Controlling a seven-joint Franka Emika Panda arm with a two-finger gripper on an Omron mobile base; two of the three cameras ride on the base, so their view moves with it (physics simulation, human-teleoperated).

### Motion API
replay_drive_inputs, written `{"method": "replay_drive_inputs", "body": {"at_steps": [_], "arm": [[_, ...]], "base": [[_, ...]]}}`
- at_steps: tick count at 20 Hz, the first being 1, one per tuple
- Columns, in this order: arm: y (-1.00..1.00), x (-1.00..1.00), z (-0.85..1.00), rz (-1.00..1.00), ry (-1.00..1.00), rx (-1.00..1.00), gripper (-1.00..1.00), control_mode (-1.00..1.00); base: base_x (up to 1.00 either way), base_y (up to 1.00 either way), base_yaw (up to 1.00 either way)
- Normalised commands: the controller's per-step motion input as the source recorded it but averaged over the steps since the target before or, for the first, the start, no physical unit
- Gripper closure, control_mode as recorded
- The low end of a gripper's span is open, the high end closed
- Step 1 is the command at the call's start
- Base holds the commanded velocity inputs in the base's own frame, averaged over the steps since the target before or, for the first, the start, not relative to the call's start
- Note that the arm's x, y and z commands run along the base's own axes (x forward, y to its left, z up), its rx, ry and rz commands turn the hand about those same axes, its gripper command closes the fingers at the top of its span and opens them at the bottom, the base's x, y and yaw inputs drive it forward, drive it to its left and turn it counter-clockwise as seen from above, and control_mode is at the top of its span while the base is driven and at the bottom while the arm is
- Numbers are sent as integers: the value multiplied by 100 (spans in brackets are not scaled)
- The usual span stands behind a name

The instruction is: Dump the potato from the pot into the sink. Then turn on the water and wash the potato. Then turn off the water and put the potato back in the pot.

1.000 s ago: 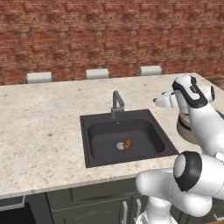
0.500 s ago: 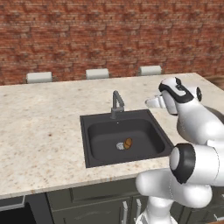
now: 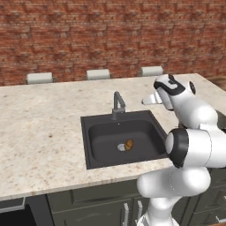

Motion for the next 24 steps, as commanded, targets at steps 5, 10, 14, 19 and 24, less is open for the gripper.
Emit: {"method": "replay_drive_inputs", "body": {"at_steps": [5, 10, 14, 19, 24], "arm": [[5, 24, -3, 0, 17, 15, -100, -100], [10, 27, -14, 0, 17, 15, -100, -100], [27, 16, -21, 0, 9, 7, -100, -100], [27, 5, -25, -1, 1, 1, -100, -100], [1, 2, -37, -3, 0, 0, -100, -100]], "base": [[0, 0, 0], [0, 0, 0], [0, 0, 0], [0, 0, 0], [0, 0, 0]]}}
